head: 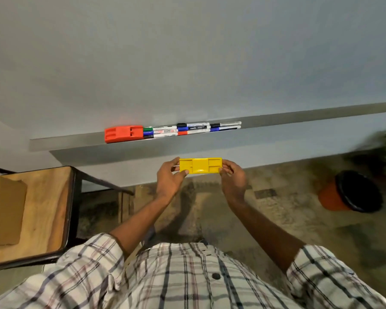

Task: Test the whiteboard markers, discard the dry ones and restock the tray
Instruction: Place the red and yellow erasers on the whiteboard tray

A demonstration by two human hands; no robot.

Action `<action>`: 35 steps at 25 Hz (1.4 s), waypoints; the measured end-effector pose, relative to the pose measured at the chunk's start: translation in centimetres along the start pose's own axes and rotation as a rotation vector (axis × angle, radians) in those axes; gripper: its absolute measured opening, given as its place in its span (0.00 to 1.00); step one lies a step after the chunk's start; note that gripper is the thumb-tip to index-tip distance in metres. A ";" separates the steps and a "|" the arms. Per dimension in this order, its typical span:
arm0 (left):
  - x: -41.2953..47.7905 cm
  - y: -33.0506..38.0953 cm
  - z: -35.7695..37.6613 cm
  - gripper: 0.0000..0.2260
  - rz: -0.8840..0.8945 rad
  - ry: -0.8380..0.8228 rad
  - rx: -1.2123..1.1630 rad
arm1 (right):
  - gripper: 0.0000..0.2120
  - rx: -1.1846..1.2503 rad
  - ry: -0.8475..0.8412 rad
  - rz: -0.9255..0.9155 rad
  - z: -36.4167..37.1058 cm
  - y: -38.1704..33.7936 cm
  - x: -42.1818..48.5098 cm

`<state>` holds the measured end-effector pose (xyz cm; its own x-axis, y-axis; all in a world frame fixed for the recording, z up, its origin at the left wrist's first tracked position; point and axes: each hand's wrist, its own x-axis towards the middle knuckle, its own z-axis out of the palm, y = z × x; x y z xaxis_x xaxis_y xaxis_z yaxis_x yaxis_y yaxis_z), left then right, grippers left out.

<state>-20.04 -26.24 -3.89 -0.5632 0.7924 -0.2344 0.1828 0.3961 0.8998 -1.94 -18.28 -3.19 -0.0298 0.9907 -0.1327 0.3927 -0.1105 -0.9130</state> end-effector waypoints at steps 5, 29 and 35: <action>1.0 4.7 6.7 0.24 0.072 -0.003 -0.006 | 0.12 -0.045 0.124 -0.030 -5.7 0.4 4.3; 18.4 14.6 26.6 0.23 0.026 -0.132 0.151 | 0.18 -0.256 -0.034 0.108 -14.3 1.1 31.5; 17.8 14.9 27.7 0.26 0.003 -0.067 0.289 | 0.16 -0.359 -0.204 -0.002 -13.9 2.1 34.7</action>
<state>-4.96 6.59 -4.87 -0.5094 0.8188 -0.2647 0.4119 0.5021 0.7604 10.62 16.93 -4.37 -0.1983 0.9508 -0.2381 0.6872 -0.0383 -0.7254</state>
